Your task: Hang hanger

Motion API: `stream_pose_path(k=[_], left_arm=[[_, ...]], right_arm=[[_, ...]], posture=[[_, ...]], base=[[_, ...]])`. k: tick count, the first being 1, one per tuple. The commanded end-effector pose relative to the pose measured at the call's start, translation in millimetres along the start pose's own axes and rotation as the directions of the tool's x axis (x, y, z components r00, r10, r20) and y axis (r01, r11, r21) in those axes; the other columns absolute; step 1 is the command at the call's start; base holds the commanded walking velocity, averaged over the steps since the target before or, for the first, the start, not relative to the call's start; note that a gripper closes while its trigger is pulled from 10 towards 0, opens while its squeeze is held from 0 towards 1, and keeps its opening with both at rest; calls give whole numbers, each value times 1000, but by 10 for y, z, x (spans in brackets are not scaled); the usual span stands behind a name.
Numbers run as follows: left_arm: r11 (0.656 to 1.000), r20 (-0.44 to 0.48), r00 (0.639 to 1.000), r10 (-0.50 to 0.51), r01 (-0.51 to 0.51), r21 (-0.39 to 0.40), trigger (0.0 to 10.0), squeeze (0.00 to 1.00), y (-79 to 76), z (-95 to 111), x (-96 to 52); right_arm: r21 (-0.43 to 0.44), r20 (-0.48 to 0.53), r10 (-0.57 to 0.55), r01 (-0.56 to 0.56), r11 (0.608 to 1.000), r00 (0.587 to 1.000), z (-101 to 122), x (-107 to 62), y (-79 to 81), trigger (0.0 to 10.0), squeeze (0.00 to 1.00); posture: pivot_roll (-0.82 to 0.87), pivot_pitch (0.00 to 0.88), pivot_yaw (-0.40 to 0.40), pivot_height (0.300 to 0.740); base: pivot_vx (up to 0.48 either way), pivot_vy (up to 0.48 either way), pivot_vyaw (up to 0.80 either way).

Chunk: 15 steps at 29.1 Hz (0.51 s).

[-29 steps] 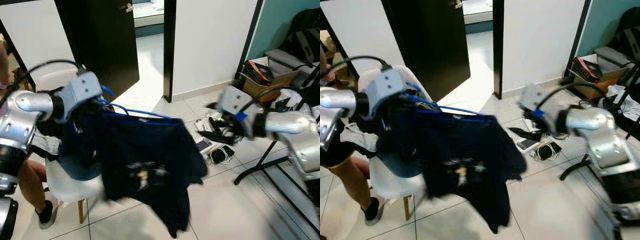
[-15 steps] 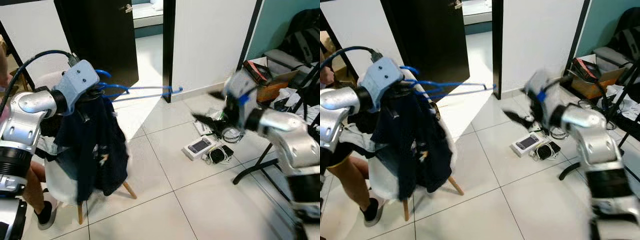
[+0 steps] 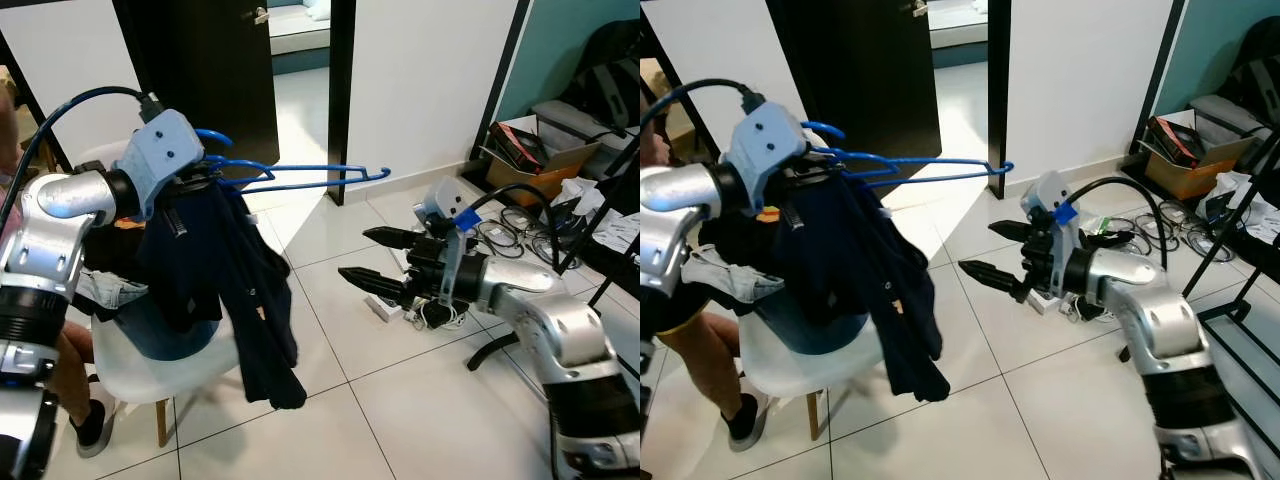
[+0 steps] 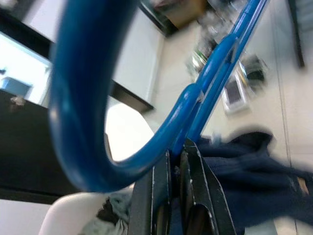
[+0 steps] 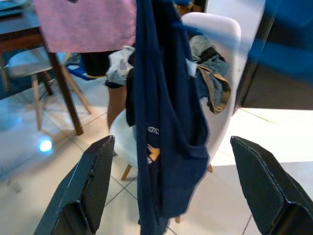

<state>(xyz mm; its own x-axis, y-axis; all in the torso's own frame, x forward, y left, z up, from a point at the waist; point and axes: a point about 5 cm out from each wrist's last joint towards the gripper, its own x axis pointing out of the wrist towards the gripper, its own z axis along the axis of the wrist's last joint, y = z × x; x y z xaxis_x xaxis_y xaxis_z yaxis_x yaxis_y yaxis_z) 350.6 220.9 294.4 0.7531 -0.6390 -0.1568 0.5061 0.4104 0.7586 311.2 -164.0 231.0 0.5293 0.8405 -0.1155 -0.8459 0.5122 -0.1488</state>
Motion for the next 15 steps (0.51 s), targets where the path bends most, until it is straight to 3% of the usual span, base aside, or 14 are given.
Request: stream_pose_path(k=[1, 4, 9, 15], left_arm=[[998, -45, 998, -45, 47, 42, 10000, 0, 32, -15, -46], [988, -96, 986, -133, 140, 71, 10000, 0, -6, -42, -40], [980, -110, 979, -173, 183, 82, 10000, 0, -27, -41, -31], [947, -90, 956, -278, 289, 140, 10000, 0, -111, 93, 85]], right_arm=[[-44, 71, 4, -1, 999, 997, 151, -57, -12, 10000, 0], [-93, 191, 53, -36, 995, 980, 414, -202, 38, 10000, 0], [-137, 219, 97, -68, 988, 971, 517, -240, 105, 10000, 0], [-282, 56, 100, -80, 956, 993, 499, 67, 182, 10000, 0]], posture=[[8, 0, 34, 740], [7, 0, 39, 740], [8, 0, 39, 740], [7, 0, 45, 740]], base=[[0, 0, 0], [0, 0, 0], [0, 0, 0], [0, 0, 0]])
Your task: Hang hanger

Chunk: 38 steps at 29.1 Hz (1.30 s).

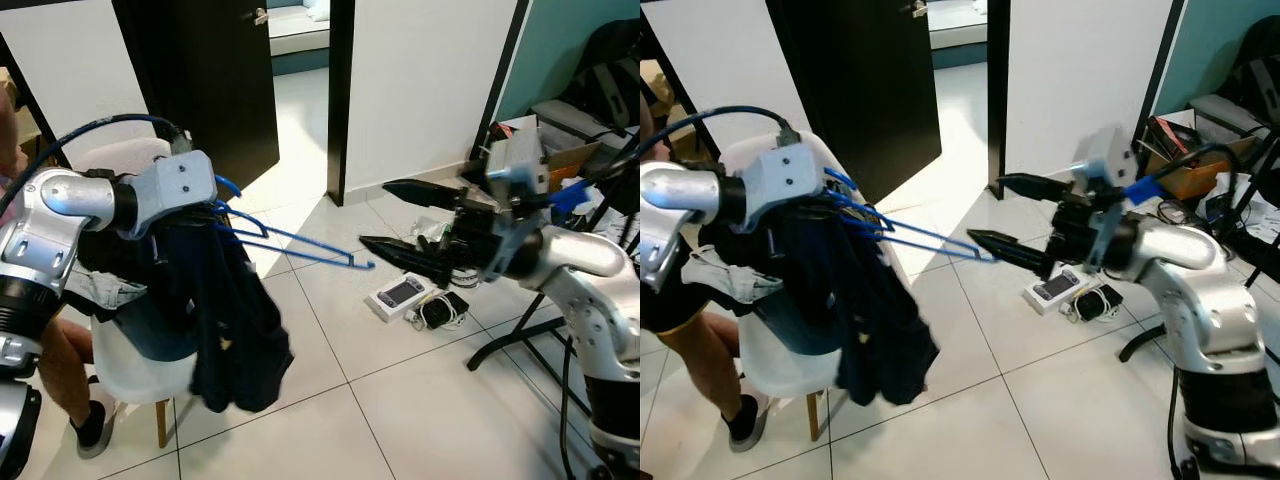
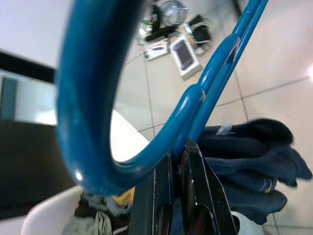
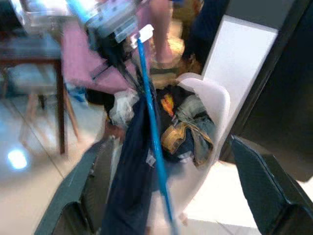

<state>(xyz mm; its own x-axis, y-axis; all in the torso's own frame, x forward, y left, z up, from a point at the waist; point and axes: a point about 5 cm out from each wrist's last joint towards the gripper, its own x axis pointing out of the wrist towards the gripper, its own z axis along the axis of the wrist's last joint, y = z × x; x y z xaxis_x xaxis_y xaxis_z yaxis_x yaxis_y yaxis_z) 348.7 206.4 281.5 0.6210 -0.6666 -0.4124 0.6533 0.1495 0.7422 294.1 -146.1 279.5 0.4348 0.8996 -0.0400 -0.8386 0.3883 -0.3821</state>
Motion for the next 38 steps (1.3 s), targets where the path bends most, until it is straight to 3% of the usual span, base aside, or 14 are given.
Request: stream_pose_path(k=[1, 4, 8, 13, 16, 20, 23, 25, 26, 27, 30, 32, 36, 38], left_arm=[[998, 8, 1000, -21, 20, 56, 10000, 0, 52, 101, -5], [996, 29, 999, -45, 43, 81, 10000, 0, 47, 176, 55], [997, 39, 999, -26, 23, 77, 10000, 0, 80, 202, 77], [993, 14, 994, 108, -108, 55, 10000, 0, 255, 139, -32], [985, 41, 986, 164, -166, 48, 10000, 0, 312, 148, -87], [965, 91, 967, 237, -245, 90, 10000, 0, 420, 216, -183], [957, 103, 959, 263, -273, 102, 10000, 0, 466, 239, -215], [931, 146, 936, 321, -340, 133, 10000, 0, 593, 326, -288], [931, 146, 936, 321, -340, 133, 10000, 0, 593, 326, -288], [922, 186, 926, 330, -358, 145, 10000, 0, 644, 397, -314], [919, 230, 918, 324, -363, 155, 10000, 0, 675, 471, -332], [922, 297, 910, 288, -348, 169, 10000, 0, 694, 593, -336], [926, 341, 906, 250, -326, 190, 10000, 0, 704, 690, -331], [927, 360, 905, 227, -315, 206, 10000, 0, 720, 736, -348]], right_arm=[[-52, -62, 19, -22, 998, 998, -43, 149, 35, 10000, 0], [-83, -88, 44, -52, 995, 995, -52, 329, 85, 10000, 0], [-77, -55, 28, -32, 997, 998, -14, 360, 61, 10000, 0], [21, 81, -78, 77, 997, 994, 118, 161, -91, 10000, 0], [76, 133, -46, 36, 996, 990, 134, 8, -52, 10000, 0], [182, 162, 181, -210, 961, 970, 2, -320, 292, 10000, 0], [217, 169, 201, -235, 948, 965, -34, -361, 346, 10000, 0], [298, 92, 281, -296, 908, 955, -238, -393, 538, 10000, 0], [298, 92, 281, -296, 908, 955, -238, -393, 538, 10000, 0], [345, 16, 292, -279, 896, 956, -394, -365, 603, 10000, 0], [376, -57, 261, -221, 900, 964, -552, -310, 607, 10000, 0], [413, -132, 168, -100, 905, 977, -743, -186, 541, 10000, 0], [436, -143, 58, 11, 900, 988, -832, -18, 447, 10000, 0], [498, -76, -106, 130, 857, 991, -805, 156, 256, 10000, 0]], posture=[[8, 0, 45, 740], [8, 0, 45, 740], [13, 0, 42, 740], [13, 0, 40, 740], [9, 3, 38, 740], [3, 11, 41, 740], [2, 12, 42, 740], [-2, 11, 45, 740], [-2, 11, 45, 740], [-1, 11, 46, 740], [-2, 10, 48, 740], [1, 6, 49, 740], [5, 3, 46, 740], [6, 0, 53, 740]], base=[[0, 0, 0], [0, 0, 0], [0, 0, 0], [0, 0, 0], [0, 0, 0], [0, 0, 0], [0, 0, 0], [0, 0, 0], [0, 0, 0], [0, 0, 0], [0, 0, 0], [0, 0, 0], [0, 0, 0], [0, 0, 0]])
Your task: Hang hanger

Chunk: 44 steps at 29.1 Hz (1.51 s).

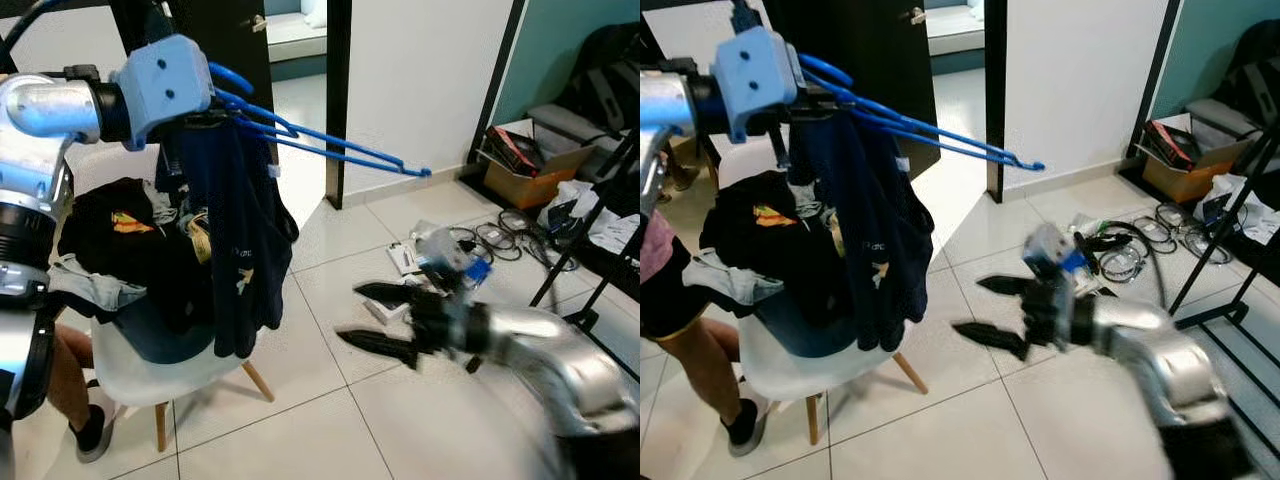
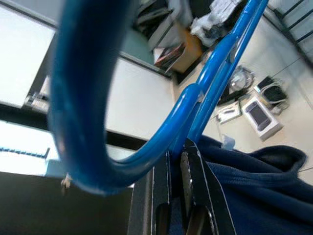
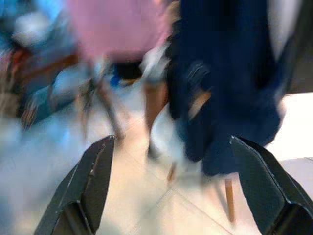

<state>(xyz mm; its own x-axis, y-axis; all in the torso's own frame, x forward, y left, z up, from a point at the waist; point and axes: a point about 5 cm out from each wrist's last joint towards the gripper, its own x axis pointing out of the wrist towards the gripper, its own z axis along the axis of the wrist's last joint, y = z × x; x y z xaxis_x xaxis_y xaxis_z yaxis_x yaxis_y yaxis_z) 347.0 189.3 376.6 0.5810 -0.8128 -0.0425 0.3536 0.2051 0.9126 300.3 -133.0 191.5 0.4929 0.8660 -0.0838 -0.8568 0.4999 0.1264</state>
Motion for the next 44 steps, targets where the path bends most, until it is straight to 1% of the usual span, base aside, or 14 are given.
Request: stream_pose_path(k=[1, 7, 11, 17, 20, 24, 28, 29, 30, 31, 32, 37, 42, 44], left_arm=[[999, 45, 999, 8, -9, 40, 10000, 0, 91, 102, -14], [996, 82, 996, 46, -52, 71, 10000, 0, 188, 149, -26], [994, 104, 992, 65, -73, 76, 10000, 0, 222, 183, -24], [991, 185, 979, 88, -105, 82, 10000, 0, 295, 318, -13], [986, 238, 966, 102, -130, 103, 10000, 0, 368, 440, -9], [986, 246, 964, 103, -132, 106, 10000, 0, 379, 458, -9], [984, 271, 957, 103, -139, 114, 10000, 0, 399, 510, -3], [983, 286, 953, 104, -142, 119, 10000, 0, 408, 543, 2], [983, 286, 953, 104, -142, 119, 10000, 0, 408, 543, 2], [982, 295, 950, 104, -145, 122, 10000, 0, 414, 564, 6], [981, 300, 948, 104, -147, 124, 10000, 0, 421, 575, 6], [981, 298, 949, 106, -148, 122, 10000, 0, 433, 565, -7], [982, 300, 948, 106, -148, 121, 10000, 0, 434, 567, -10], [982, 305, 947, 102, -145, 120, 10000, 0, 421, 568, 0]], right_arm=[[49, 75, -91, 88, 995, 993, 98, 29, -113, 10000, 0], [172, 213, -122, 86, 981, 969, 254, 162, -144, 10000, 0], [170, 196, -124, 91, 981, 973, 224, 216, -119, 10000, 0], [220, 154, -162, 126, 967, 975, 131, 345, -114, 10000, 0], [321, 146, -258, 201, 926, 955, 66, 414, -206, 10000, 0], [333, 146, -272, 212, 919, 951, 57, 419, -221, 10000, 0], [389, 173, -314, 229, 893, 933, 73, 439, -249, 10000, 0], [427, 178, -357, 255, 868, 917, 70, 459, -278, 8980, 0], [427, 178, -357, 255, 868, 917, 70, 459, -278, 8980, 0], [452, 178, -385, 273, 849, 905, 64, 473, -297, 8431, 0], [479, 213, -397, 259, 839, 893, 104, 472, -308, 10000, 0], [519, 306, -383, 185, 835, 871, 222, 384, -338, 10000, 0], [532, 309, -385, 178, 828, 870, 233, 351, -361, 10000, 0], [551, 368, -332, 84, 831, 868, 291, 346, -307, 10000, 0]], posture=[[6, 0, 53, 740], [5, 0, 56, 740], [6, 0, 54, 740], [7, 0, 56, 740], [12, 0, 57, 740], [12, 0, 57, 740], [11, 0, 62, 740], [11, 0, 63, 740], [11, 0, 63, 740], [11, 0, 63, 740], [13, 0, 63, 740], [14, 0, 62, 740], [12, 0, 61, 740], [8, 0, 60, 740]], base=[[0, 0, 0], [0, 0, 0], [0, 0, 0], [0, 0, 0], [0, 0, 0], [0, 0, 0], [0, 0, 0], [0, 0, 0], [0, 0, 0], [0, 0, 0], [0, 0, 0], [0, 0, 0], [0, 0, 0], [0, 0, 0]])
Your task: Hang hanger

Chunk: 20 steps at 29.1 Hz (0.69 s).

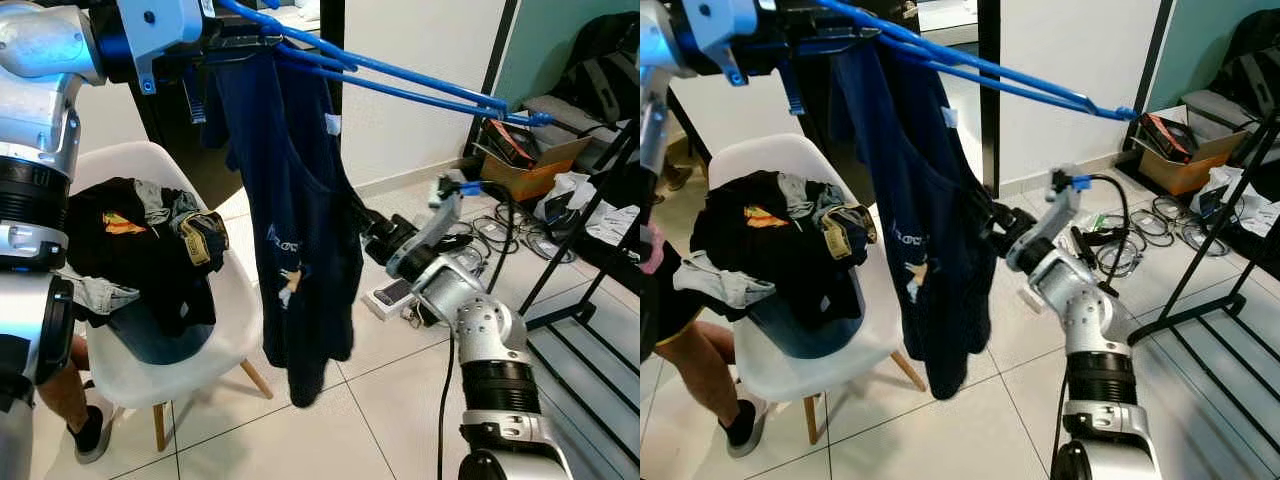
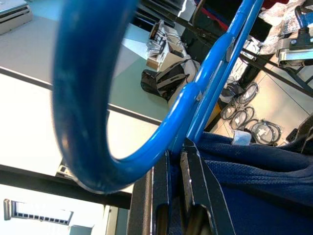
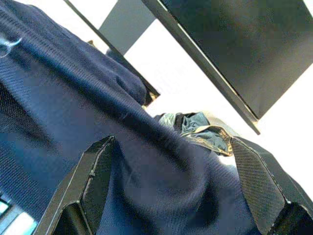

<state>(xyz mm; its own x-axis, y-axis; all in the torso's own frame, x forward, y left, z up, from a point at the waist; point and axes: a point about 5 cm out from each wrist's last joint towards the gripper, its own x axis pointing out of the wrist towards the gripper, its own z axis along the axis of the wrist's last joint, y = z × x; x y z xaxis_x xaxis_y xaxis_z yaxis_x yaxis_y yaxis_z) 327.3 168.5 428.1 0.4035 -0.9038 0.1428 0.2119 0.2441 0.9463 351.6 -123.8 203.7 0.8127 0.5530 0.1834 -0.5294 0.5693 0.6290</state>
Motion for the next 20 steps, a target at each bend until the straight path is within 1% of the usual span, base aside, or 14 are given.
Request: stream_pose_path(k=[1, 2, 3, 4, 5, 9, 10, 12, 14, 15, 16, 17, 18, 20], left_arm=[[999, 50, 999, 21, -23, 31, 10000, 0, 76, 98, -1], [999, 50, 999, 21, -23, 31, 10000, 0, 76, 98, -1], [999, 52, 998, 20, -22, 29, 10000, 0, 71, 98, 3], [999, 52, 998, 20, -22, 29, 10000, 0, 71, 98, 3], [999, 54, 998, 19, -20, 29, 10000, 0, 66, 99, 7], [999, 55, 998, 17, -19, 29, 10000, 0, 64, 99, 8], [999, 62, 998, 14, -16, 30, 10000, 0, 62, 111, 18], [999, 76, 997, 11, -14, 34, 10000, 0, 65, 135, 37], [999, 76, 997, 11, -14, 34, 10000, 0, 65, 135, 37], [999, 80, 997, 11, -14, 35, 10000, 0, 67, 143, 44], [999, 81, 997, 10, -13, 36, 10000, 0, 70, 147, 47], [999, 81, 997, 10, -13, 38, 10000, 0, 75, 150, 44], [999, 81, 997, 10, -13, 39, 10000, 0, 79, 152, 40], [999, 81, 997, 10, -13, 39, 10000, 0, 79, 152, 40]], right_arm=[[42, 17, 86, -87, 995, 996, 31, 21, 113, 10000, 0], [42, 17, 86, -87, 995, 996, 31, 21, 113, 10000, 0], [61, 33, 128, -130, 990, 991, 48, 9, 153, 10000, 0], [61, 33, 128, -130, 990, 991, 48, 9, 153, 10000, 0], [69, 47, 163, -166, 984, 985, 70, -10, 191, 10000, 0], [70, 55, 180, -183, 981, 982, 83, -21, 210, 10000, 0], [42, 9, 168, -168, 985, 986, 31, -12, 208, 10000, 0], [-45, -170, 107, -116, 992, 980, -199, 21, 172, 10000, 0], [-45, -170, 107, -116, 992, 980, -199, 21, 172, 10000, 0], [-71, -228, 84, -102, 992, 970, -279, 23, 155, 10000, 0], [-85, -267, 64, -90, 992, 961, -327, 20, 135, 9255, 0], [-98, -293, 30, -61, 993, 956, -348, 12, 95, 1882, 0], [-107, -305, 6, -41, 993, 952, -355, 6, 68, 0, 0], [-107, -305, 6, -41, 993, 952, -355, 6, 68, 0, 0]], posture=[[8, 0, 60, 740], [8, 0, 60, 740], [8, 0, 61, 740], [8, 0, 61, 740], [10, 0, 60, 740], [10, 0, 60, 740], [10, 0, 62, 740], [11, 0, 60, 740], [11, 0, 60, 740], [11, 0, 60, 740], [14, 0, 58, 740], [14, 0, 58, 740], [15, 0, 58, 740], [15, 0, 58, 740]], base=[[0, 0, 0], [0, 0, 0], [0, 0, 0], [0, 0, 0], [0, 0, 0], [0, 0, 0], [0, 0, 0], [0, 0, 0], [0, 0, 0], [0, 0, 0], [0, 0, 0], [0, 0, 0], [0, 0, 0], [0, 0, 0]])
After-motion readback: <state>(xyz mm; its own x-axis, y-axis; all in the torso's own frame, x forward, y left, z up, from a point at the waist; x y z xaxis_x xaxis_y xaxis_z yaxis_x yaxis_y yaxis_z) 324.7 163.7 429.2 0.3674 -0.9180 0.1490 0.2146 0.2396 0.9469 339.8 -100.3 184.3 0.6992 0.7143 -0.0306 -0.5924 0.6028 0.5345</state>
